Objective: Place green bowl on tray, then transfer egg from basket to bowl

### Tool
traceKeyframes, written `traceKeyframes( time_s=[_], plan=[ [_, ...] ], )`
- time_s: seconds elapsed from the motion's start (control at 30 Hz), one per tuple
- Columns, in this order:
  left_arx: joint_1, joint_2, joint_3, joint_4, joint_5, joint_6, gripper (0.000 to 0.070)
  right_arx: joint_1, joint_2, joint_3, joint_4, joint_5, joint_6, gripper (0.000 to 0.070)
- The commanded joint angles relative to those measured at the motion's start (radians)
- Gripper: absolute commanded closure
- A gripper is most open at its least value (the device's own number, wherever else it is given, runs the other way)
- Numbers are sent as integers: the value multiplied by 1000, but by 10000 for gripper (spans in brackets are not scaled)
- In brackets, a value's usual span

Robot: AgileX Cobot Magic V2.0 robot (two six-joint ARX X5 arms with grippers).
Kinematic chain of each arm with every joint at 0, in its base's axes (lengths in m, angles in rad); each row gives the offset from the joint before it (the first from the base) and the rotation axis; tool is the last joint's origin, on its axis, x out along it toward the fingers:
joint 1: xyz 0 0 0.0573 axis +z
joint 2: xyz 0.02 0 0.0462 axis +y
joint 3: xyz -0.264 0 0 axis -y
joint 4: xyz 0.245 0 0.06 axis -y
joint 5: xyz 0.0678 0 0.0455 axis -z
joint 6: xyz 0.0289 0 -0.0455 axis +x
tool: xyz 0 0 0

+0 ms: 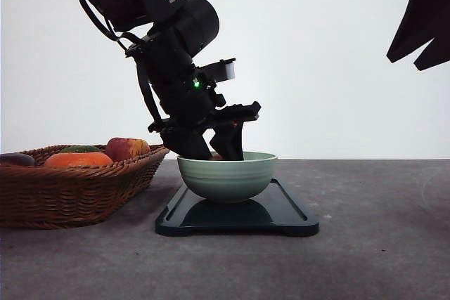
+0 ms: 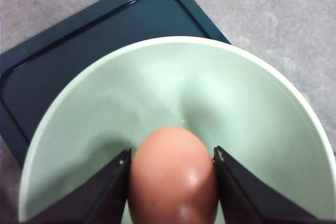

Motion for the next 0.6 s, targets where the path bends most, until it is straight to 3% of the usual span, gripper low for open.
traceKeyframes(
  time_s=[0.0,0.2,0.37,0.57],
  plan=[
    [-11,33,24,11,-3,9,471,5,6,5,9,1,11,448],
    [-15,40,24,11,-2,9,458,5,6,5,9,0,17,448],
    [-16,39,41,-4,-2,7,293,5,6,5,8,0,25,448],
    [-16,38,132,-116,-2,7,257,5,6,5,8,0,25,448]
  ],
)
